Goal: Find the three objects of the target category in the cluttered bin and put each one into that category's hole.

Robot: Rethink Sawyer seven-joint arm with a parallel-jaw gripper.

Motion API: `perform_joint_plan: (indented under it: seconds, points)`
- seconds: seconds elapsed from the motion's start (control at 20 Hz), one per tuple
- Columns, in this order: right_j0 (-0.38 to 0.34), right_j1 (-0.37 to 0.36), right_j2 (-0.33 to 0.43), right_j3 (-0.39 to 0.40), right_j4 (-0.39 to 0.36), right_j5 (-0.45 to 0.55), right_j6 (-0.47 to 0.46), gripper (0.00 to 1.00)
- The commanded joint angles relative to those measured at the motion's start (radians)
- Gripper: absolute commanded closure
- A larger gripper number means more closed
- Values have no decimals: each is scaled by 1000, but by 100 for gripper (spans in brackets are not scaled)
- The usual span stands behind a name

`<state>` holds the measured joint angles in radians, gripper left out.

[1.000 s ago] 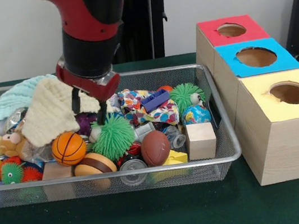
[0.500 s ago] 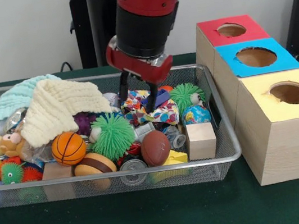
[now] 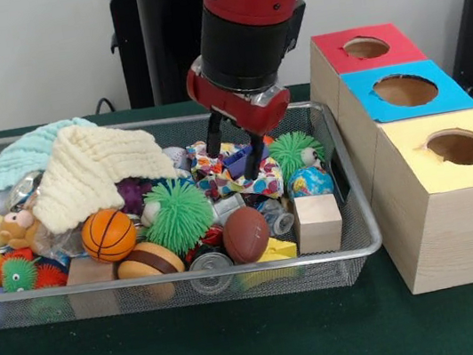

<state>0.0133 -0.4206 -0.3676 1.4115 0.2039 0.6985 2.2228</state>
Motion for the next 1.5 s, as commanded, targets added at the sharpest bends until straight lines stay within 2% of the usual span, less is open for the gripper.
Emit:
perform_joint_plan:
  seconds: [0.05,0.2,0.55,0.85,1.0,1.25,1.5]
  points:
    - [5,98,27,132,45,48,279,0]
    - [20,121,14,127,48,79,292,0]
    - [8,161,36,128,90,145,282,0]
    - [-36,190,73,118,123,203,238,0]
    - [-65,218,107,119,144,171,202,0]
    - [-78,263,118,95,144,95,173,0]
    - [-34,258,90,127,138,-98,208,0]
